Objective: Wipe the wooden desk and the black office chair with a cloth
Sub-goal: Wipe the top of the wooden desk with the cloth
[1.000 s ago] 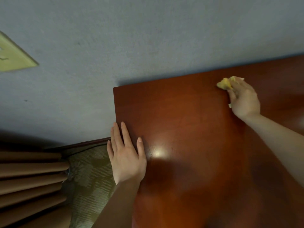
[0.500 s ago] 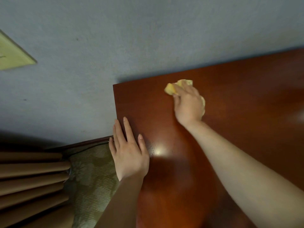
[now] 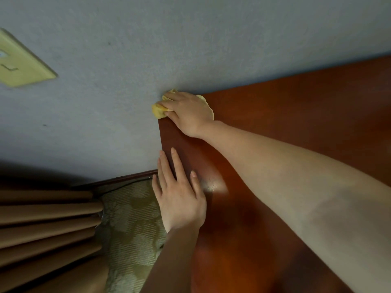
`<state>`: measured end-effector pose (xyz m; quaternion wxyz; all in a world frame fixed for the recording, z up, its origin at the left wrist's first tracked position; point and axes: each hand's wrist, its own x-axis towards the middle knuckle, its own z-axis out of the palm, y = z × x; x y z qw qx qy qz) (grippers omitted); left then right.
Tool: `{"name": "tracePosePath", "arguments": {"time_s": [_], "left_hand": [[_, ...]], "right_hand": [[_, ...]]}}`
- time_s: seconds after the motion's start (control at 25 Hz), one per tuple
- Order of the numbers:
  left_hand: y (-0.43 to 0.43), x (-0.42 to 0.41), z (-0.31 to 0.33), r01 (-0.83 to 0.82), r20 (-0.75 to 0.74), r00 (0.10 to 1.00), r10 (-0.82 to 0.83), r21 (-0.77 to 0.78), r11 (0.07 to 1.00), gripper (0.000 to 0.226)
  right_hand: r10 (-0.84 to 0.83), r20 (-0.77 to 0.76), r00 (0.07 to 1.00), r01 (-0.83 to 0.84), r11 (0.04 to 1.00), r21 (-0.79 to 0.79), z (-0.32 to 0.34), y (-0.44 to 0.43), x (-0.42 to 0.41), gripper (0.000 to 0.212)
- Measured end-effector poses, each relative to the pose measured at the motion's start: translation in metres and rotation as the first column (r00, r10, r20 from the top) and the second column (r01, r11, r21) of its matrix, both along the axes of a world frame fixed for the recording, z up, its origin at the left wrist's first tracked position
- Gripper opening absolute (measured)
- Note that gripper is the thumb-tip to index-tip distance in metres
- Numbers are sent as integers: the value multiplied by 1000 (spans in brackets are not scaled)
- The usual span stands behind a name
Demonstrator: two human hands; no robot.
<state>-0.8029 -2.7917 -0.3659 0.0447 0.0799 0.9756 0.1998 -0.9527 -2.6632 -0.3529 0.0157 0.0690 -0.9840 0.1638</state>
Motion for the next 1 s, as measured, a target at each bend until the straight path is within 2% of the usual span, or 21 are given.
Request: {"name": "tracePosePath", "arguments": {"time_s": [0.2,0.36,0.56,0.72,0.88,0.96,1.0], "left_hand": [[-1,1,1,-11,14,1000,11,-20,1000,62],[-2,-2,1,-23,4,1000,23,-30,999,62],[-5,1,-1,-19,2,1000,19,-21,1000,60],[-4,0,-1,-12,5,1000,12,-11,1000,59],[-2,0,-2,2,9,1000,-2,11,1000,60],[-1,0,-1,5,10,1000,-5,22,1000,59],[-1,0,-1,4,11,1000,-4,28,1000,59]], "right_hand": [[127,23,992,-124,986,-109,5,5,48,36],[40,12,999,-38,991,-129,3,32,116,37],[-175,41,984,179,973,-143,5,93,161,39],[-333,39,942,335,936,-109,5,142,151,40],[-533,-22,846,528,841,-117,1,145,108,38],[-556,-31,831,548,826,-132,0,130,83,37],[-518,-26,855,510,848,-142,2,117,72,36]]}}
